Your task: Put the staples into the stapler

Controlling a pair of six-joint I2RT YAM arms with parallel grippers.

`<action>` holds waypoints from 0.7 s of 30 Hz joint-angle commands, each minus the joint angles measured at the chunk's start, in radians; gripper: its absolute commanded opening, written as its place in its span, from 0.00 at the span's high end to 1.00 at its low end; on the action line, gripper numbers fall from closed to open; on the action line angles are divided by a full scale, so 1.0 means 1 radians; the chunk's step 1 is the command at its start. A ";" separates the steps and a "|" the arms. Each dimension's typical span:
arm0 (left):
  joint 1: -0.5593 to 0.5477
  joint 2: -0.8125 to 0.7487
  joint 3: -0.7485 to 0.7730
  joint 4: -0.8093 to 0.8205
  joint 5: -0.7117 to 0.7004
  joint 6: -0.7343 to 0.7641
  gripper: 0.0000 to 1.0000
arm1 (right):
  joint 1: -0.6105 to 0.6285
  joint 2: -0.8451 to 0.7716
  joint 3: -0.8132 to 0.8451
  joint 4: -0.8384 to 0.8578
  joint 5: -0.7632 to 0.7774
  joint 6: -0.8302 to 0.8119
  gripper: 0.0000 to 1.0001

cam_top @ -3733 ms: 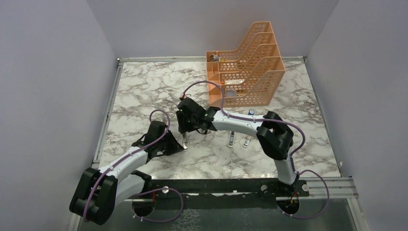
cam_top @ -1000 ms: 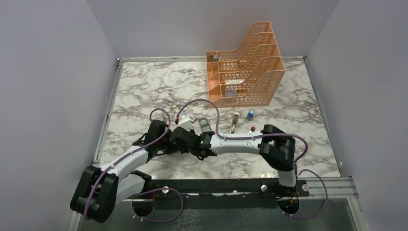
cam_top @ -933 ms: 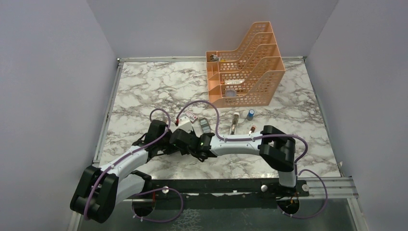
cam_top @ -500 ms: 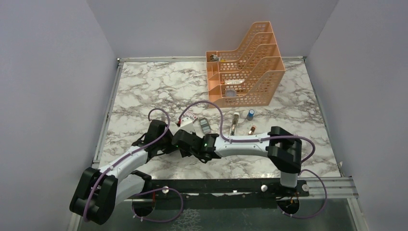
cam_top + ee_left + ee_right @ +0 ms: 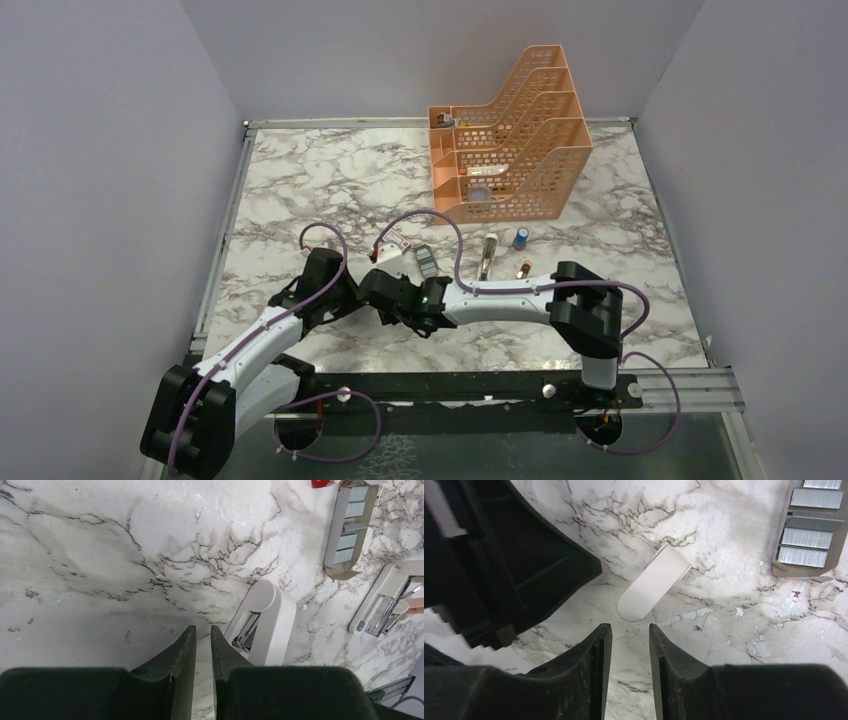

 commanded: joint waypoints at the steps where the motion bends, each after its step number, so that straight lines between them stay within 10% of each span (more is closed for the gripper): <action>1: 0.009 -0.013 0.020 -0.025 -0.044 0.008 0.82 | -0.015 0.053 0.023 -0.018 -0.020 -0.023 0.63; 21: 0.014 0.009 0.022 -0.021 -0.056 0.017 0.78 | -0.029 0.033 0.050 0.006 -0.009 -0.100 0.53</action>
